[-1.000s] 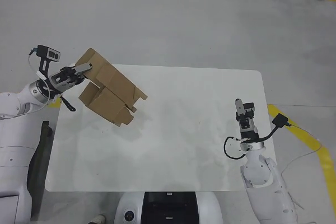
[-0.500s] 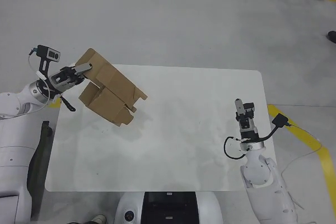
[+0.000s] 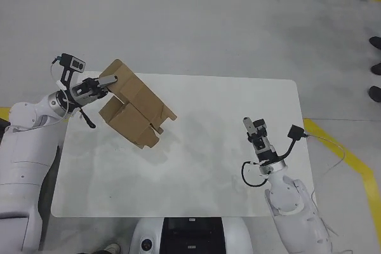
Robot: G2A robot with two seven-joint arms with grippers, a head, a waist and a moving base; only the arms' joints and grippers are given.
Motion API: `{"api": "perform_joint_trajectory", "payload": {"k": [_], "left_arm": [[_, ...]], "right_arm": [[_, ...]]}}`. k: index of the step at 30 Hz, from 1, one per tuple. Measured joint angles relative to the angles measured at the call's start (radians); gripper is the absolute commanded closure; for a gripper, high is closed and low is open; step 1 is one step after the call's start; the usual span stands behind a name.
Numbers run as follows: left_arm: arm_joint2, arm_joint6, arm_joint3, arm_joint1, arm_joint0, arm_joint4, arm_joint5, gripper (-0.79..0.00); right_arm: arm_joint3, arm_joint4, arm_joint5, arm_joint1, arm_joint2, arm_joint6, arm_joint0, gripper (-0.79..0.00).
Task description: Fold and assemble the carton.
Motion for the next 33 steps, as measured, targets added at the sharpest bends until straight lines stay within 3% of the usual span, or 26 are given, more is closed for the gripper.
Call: {"api": "perform_joint_trajectory", "payload": {"k": [3,8,13,18,33], "left_arm": [[0.052,-0.016,0.062,-0.02,-0.045,-0.05,-0.005,0.0],[0.116,-0.062,0.156,-0.052,-0.11,-0.135,-0.028,0.0],[0.172,-0.048,0.206,-0.079,-0.153,-0.121,-0.04,0.0],[0.211,-0.029,0.252,-0.102,-0.187,-0.116,-0.058,0.0],[0.212,-0.026,0.25,-0.103,-0.185,-0.115,-0.055,0.0]], "right_arm": [[-0.015,0.052,0.015,0.002,-0.013,0.096,0.014,-0.785],[-0.032,0.141,0.03,-0.006,-0.071,0.126,0.028,-0.785],[-0.056,0.254,0.051,-0.012,-0.141,0.206,0.037,-0.785],[-0.073,0.261,0.043,-0.015,-0.184,0.227,0.041,-0.785],[-0.076,0.281,0.053,-0.015,-0.196,0.241,0.042,-0.785]]}}
